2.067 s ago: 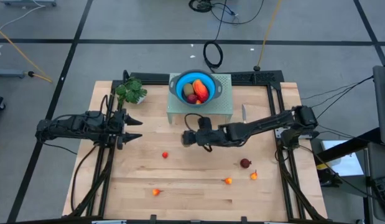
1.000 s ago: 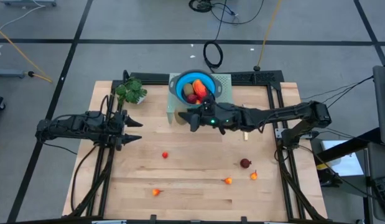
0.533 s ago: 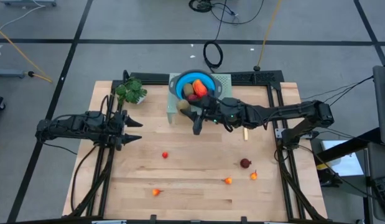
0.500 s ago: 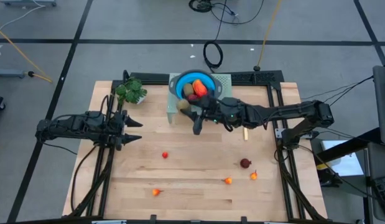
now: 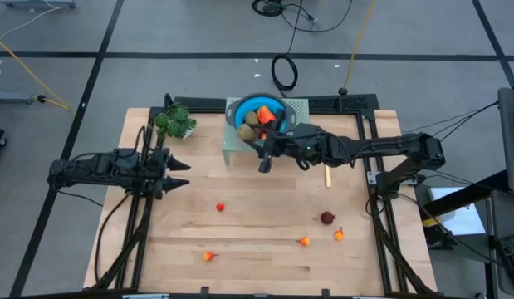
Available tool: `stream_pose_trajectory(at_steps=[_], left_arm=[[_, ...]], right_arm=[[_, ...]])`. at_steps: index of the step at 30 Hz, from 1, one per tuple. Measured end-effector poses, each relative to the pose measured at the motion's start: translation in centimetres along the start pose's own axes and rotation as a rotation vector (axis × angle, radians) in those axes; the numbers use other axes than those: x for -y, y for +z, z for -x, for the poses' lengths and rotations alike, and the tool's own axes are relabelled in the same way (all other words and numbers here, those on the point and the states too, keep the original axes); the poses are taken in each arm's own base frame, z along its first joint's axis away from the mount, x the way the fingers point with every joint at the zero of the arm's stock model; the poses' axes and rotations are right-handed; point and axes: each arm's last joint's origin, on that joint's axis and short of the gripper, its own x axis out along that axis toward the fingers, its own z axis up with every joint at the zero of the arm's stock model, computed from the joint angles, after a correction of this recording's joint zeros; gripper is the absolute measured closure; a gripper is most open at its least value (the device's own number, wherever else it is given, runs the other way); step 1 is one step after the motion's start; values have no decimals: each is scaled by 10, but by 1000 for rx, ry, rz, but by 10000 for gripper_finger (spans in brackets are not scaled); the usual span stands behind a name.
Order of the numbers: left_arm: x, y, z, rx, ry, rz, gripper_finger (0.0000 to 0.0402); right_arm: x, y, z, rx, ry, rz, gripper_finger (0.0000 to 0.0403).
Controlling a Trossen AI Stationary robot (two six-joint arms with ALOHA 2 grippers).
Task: Pick & Place Fruit
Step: Put the kiwi into the colander on the shelf
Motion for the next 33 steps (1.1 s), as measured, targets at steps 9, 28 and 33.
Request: stream_pose_trajectory(at_steps=[9, 28, 33], left_arm=[[0, 0, 0, 0, 0, 75, 110], [0, 0, 0, 0, 0, 125, 110], [0, 0, 0, 0, 0, 118, 110]], right_arm=[[17, -8, -5, -30, -52, 166, 210], [38, -20, -11, -83, -96, 168, 210], [46, -24, -13, -91, -116, 122, 209]])
